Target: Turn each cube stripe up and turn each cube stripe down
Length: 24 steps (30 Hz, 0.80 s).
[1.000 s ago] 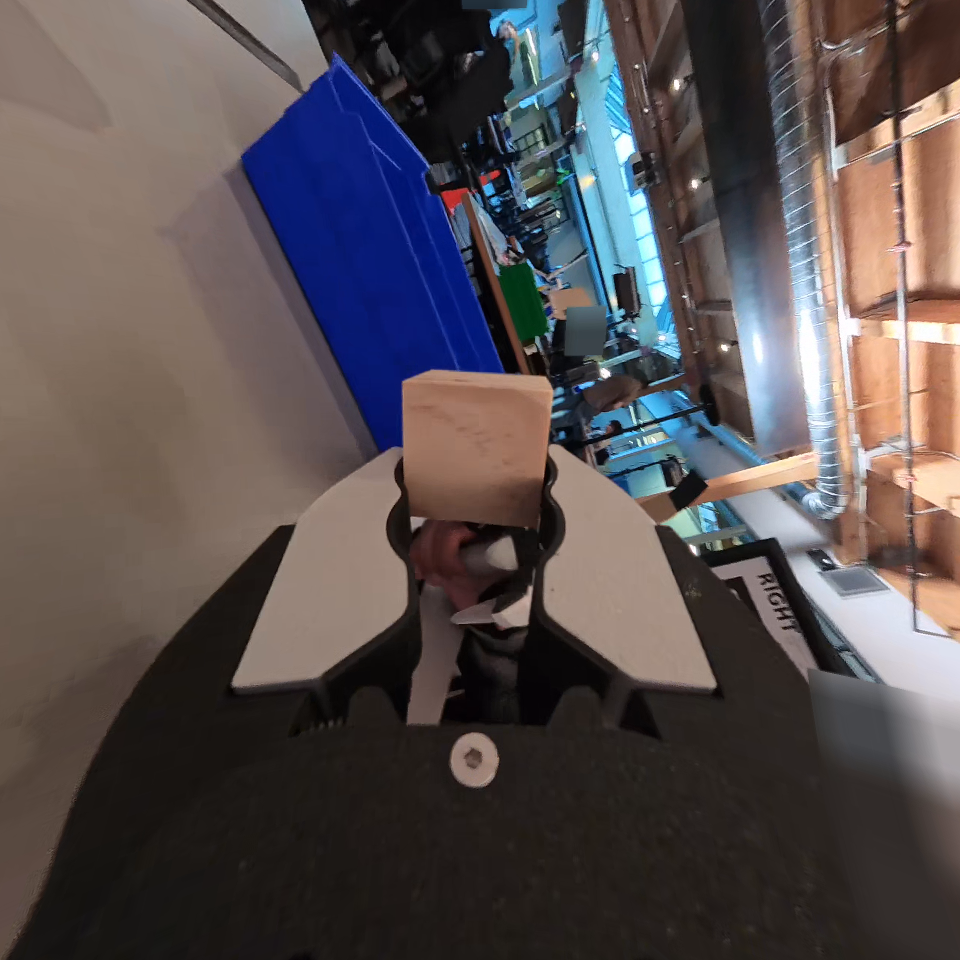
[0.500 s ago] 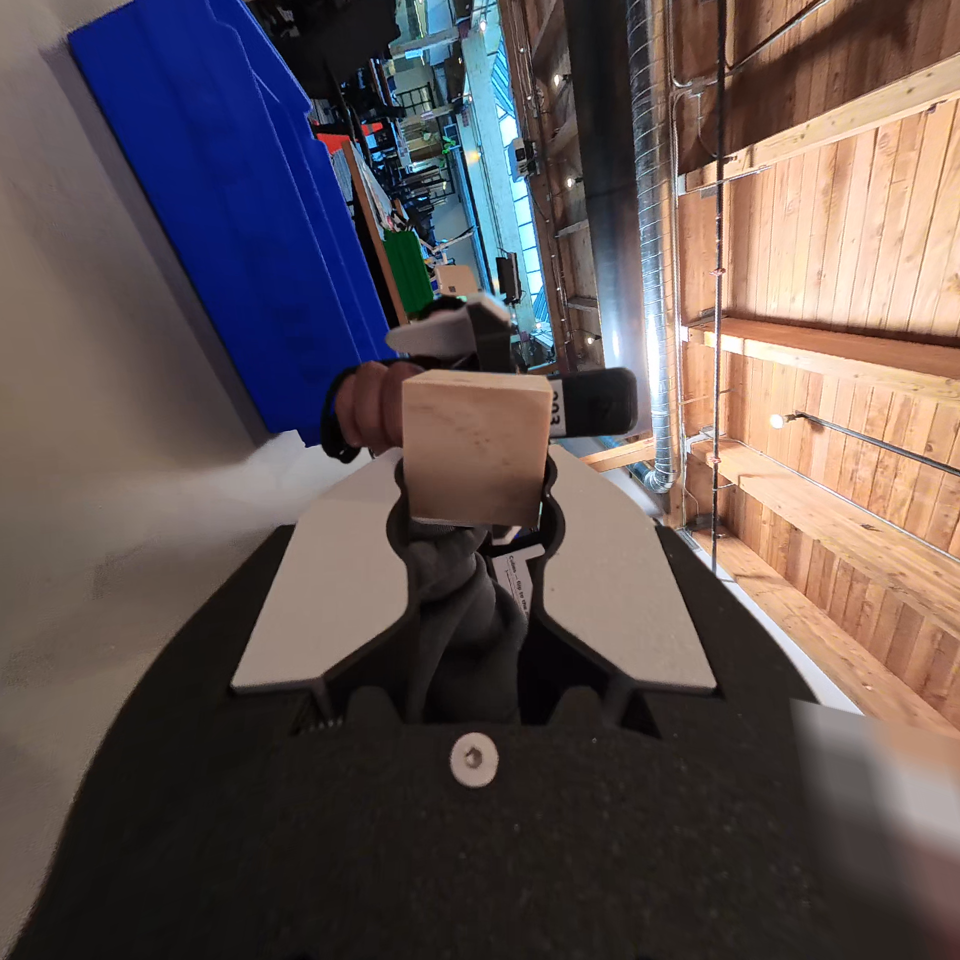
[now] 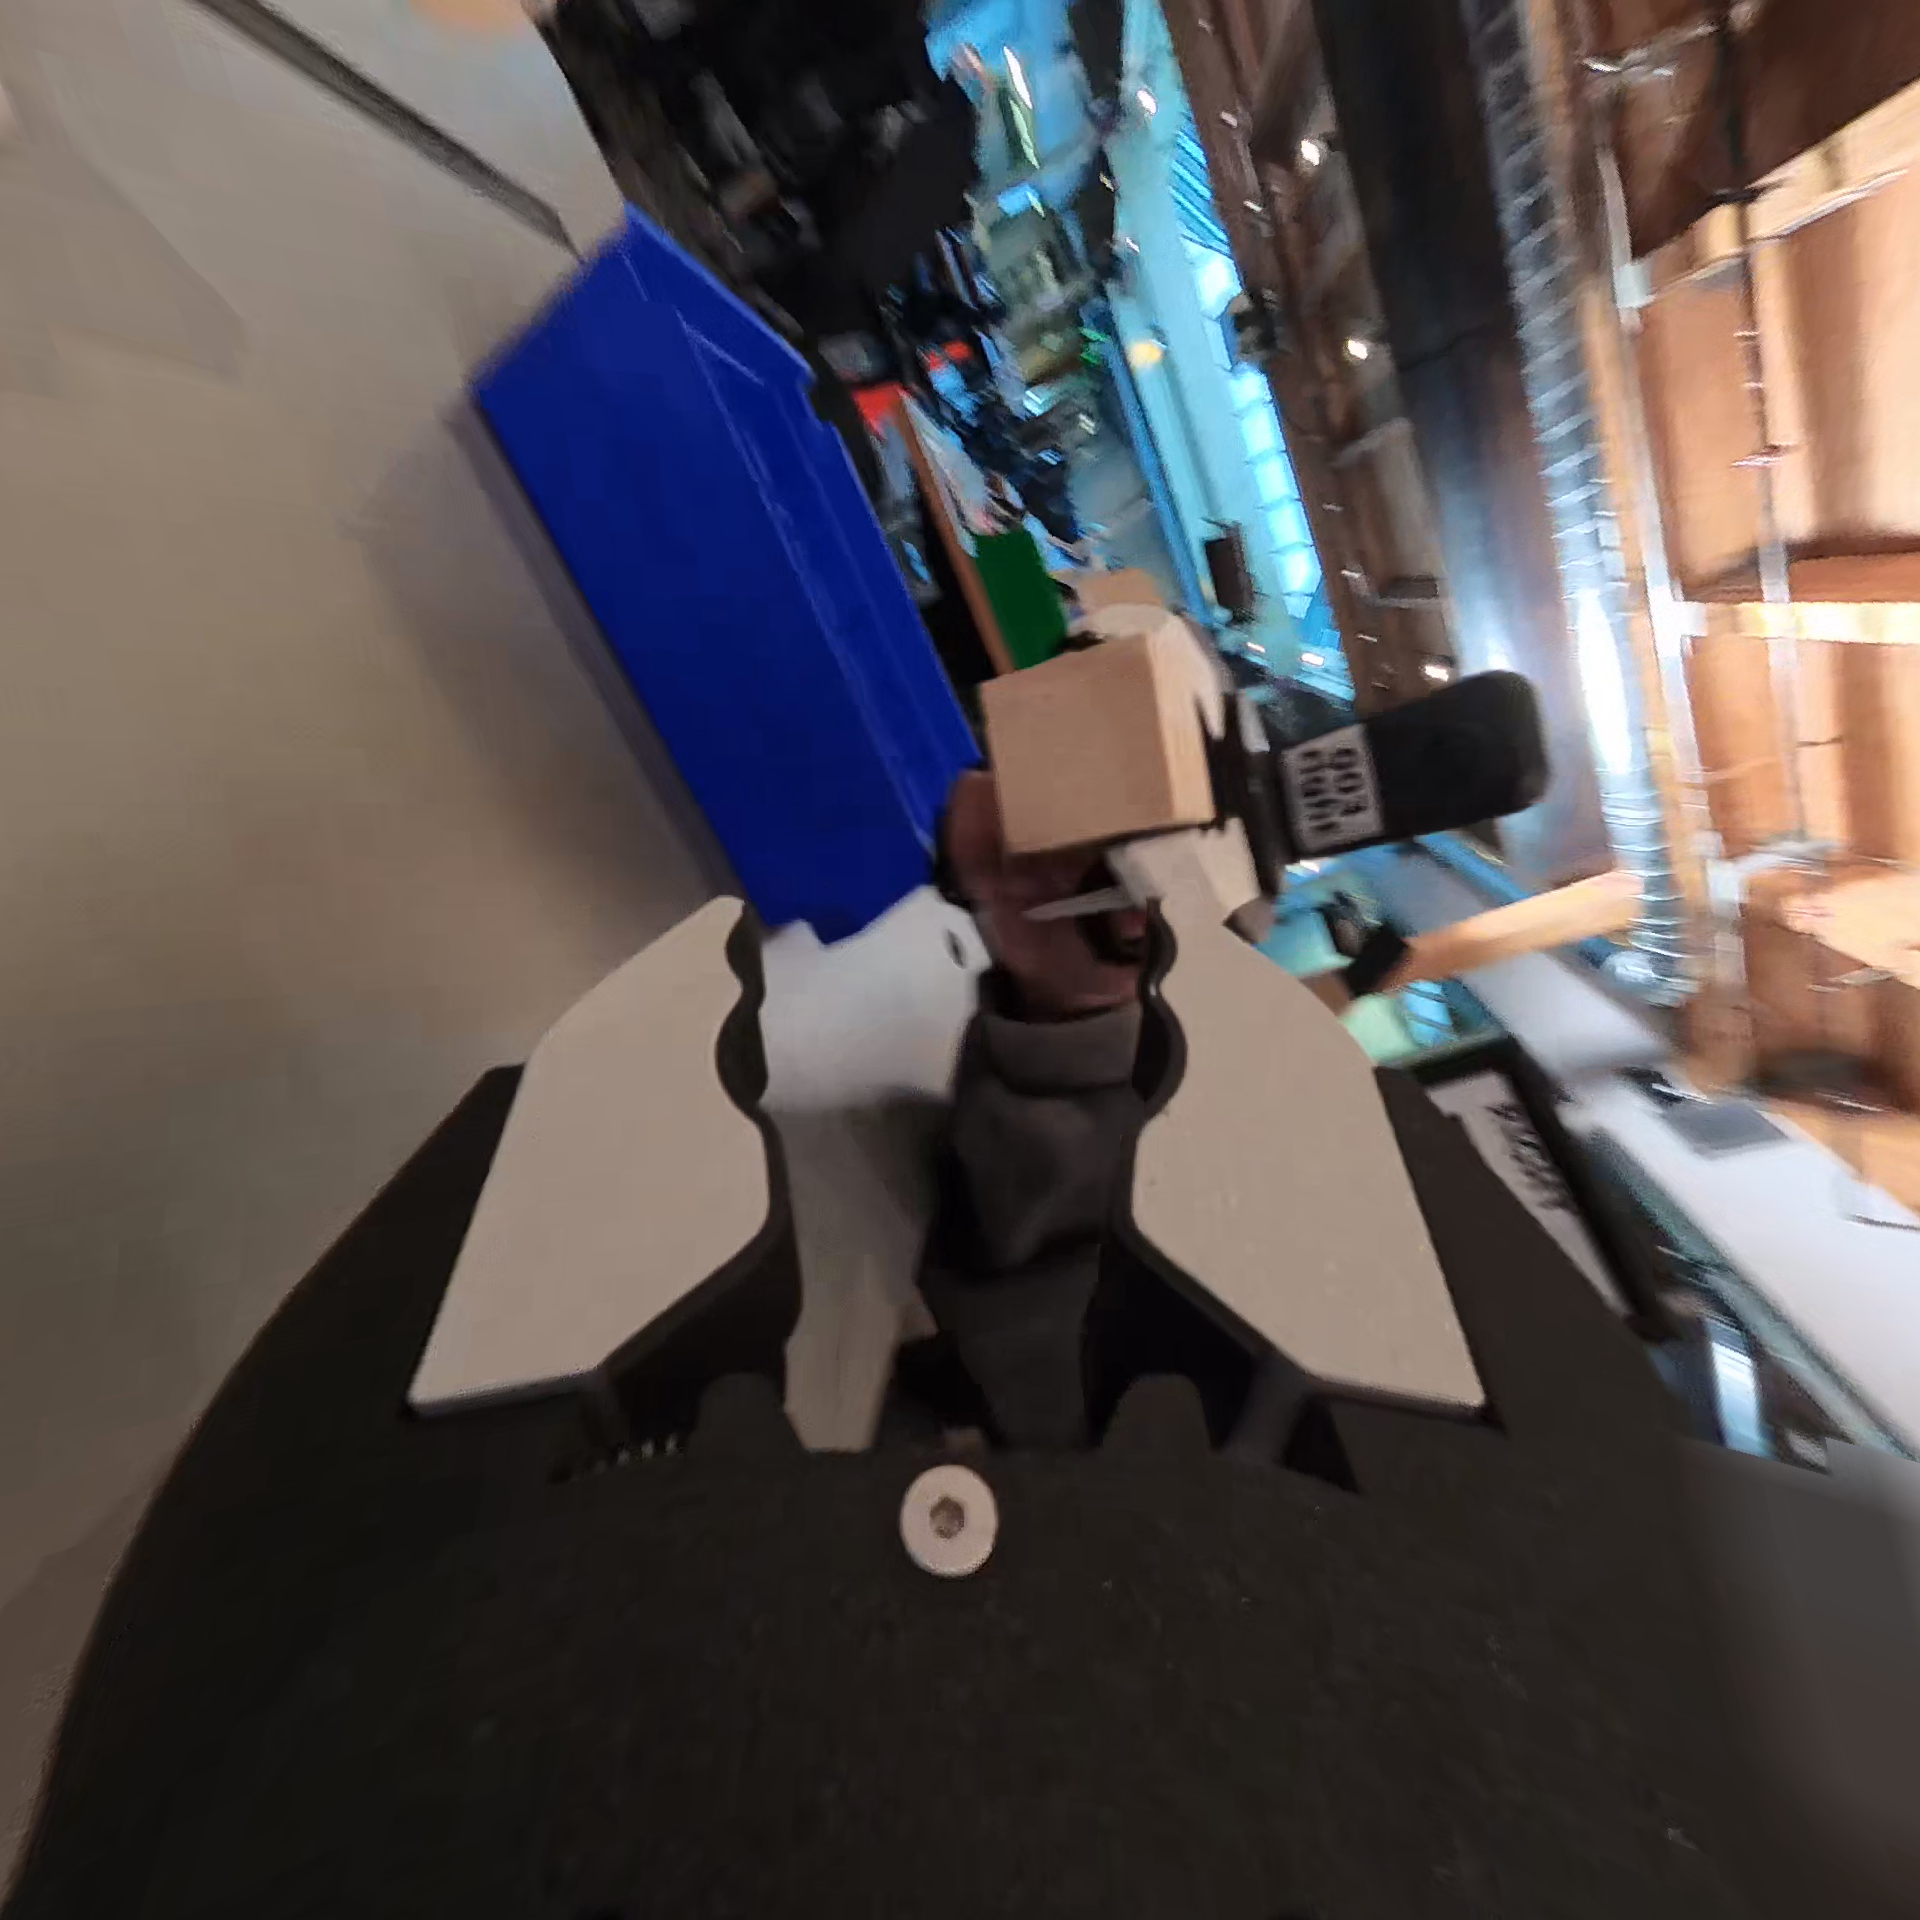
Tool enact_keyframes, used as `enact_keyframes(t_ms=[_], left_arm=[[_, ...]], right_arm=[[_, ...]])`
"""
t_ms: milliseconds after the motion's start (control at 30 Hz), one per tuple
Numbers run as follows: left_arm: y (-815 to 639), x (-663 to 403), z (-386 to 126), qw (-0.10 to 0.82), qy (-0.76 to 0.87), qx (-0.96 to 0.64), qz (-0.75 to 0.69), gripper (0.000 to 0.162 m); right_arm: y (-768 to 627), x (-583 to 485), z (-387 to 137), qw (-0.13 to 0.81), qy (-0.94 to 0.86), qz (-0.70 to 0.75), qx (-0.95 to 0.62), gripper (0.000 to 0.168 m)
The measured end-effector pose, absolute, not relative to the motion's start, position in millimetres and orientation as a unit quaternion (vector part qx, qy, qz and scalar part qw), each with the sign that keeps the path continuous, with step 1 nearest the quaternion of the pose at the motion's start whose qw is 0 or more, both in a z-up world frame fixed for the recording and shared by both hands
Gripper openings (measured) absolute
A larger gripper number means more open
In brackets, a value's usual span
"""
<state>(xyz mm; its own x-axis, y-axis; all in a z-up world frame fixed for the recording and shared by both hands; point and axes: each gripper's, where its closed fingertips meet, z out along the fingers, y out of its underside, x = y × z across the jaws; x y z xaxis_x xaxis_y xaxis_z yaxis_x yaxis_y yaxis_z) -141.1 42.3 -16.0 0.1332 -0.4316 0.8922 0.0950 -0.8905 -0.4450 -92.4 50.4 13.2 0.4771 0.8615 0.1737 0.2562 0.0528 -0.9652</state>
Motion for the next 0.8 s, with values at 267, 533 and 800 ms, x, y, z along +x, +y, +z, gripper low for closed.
enact_keyframes(t_ms=[267,533,800], left_arm=[[47,-171,20,0.281,0.131,-0.722,-0.619,0.066],[38,-158,9,0.239,0.146,-0.727,-0.627,0.064],[36,-151,-3,0.212,0.151,-0.734,-0.627,0.064]], right_arm=[[94,110,-6,0.443,-0.209,0.023,-0.871,0.046],[56,212,-141,0.146,0.001,0.005,-0.989,0.046],[41,227,-177,0.057,0.034,-0.028,-0.997,0.047]])
